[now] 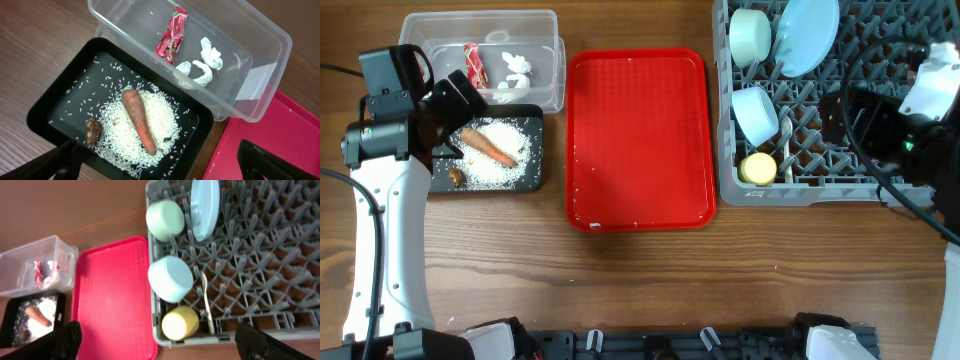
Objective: Sort waste into correct bins and load items into the dishwasher rack
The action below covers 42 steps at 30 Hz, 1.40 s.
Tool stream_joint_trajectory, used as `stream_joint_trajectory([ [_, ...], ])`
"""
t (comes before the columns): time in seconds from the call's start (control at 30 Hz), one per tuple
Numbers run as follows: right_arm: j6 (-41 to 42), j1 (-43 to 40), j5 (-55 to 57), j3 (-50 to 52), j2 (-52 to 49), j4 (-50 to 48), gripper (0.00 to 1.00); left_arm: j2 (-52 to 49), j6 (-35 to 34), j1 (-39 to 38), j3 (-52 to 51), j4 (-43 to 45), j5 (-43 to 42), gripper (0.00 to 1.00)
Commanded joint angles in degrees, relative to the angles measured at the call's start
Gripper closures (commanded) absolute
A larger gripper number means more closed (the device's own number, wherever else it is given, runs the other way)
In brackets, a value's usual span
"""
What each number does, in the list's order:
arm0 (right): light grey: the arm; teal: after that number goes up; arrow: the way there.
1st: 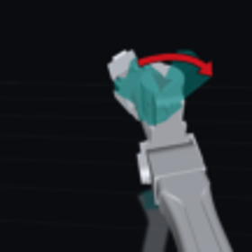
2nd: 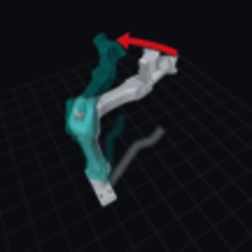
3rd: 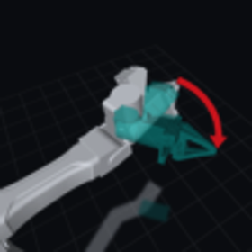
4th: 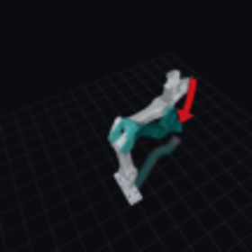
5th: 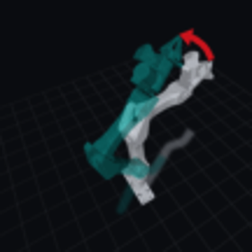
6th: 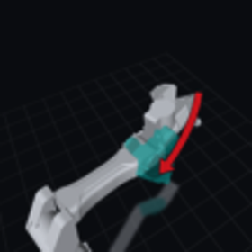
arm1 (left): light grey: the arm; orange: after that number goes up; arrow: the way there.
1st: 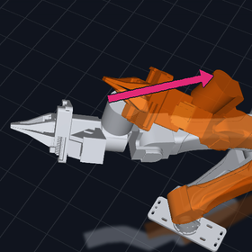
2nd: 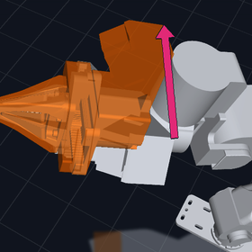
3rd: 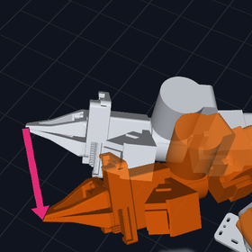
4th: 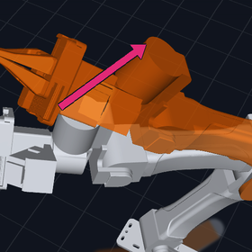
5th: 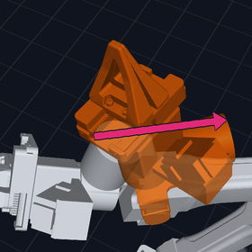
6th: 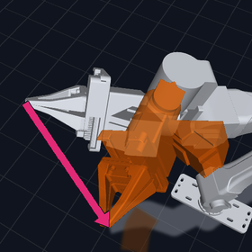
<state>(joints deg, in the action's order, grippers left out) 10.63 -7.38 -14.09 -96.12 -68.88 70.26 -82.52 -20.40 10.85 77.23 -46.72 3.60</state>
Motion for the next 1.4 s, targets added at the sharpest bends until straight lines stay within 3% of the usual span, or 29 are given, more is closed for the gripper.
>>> stream_joint_trajectory([
  [0.0,-3.9,0.3,1.0,3.8,2.8,-7.3,0.00,-0.1,0.7,0.3,0.4,0.1,0.6,0.00],
  [0.1,-6.1,0.3,1.1,19.9,13.6,-21.5,0.00,-0.1,0.7,0.3,0.4,0.1,0.6,0.00],
  [0.3,-4.1,6.4,1.2,72.6,49.4,-64.8,0.00,-0.1,0.7,0.3,0.4,0.1,0.6,0.00],
  [0.43,5.2,10.3,9.7,88.3,59.9,-73.4,0.00,-0.1,0.7,0.3,0.4,0.1,0.6,0.00],
  [0.57,7.1,10.8,12.2,94.4,67.1,-73.8,0.00,-0.1,0.7,0.3,0.4,0.1,0.6,0.00],
  [0.77,-7.7,11.1,6.5,95.8,68.7,-70.7,0.00,-0.1,0.7,0.3,0.4,0.1,0.6,0.00],
  [1.37,-7.5,11.2,6.8,95.8,68.6,-70.8,0.00,2.7,0.7,-0.3,0.3,-1.9,1.2,0.00],
])
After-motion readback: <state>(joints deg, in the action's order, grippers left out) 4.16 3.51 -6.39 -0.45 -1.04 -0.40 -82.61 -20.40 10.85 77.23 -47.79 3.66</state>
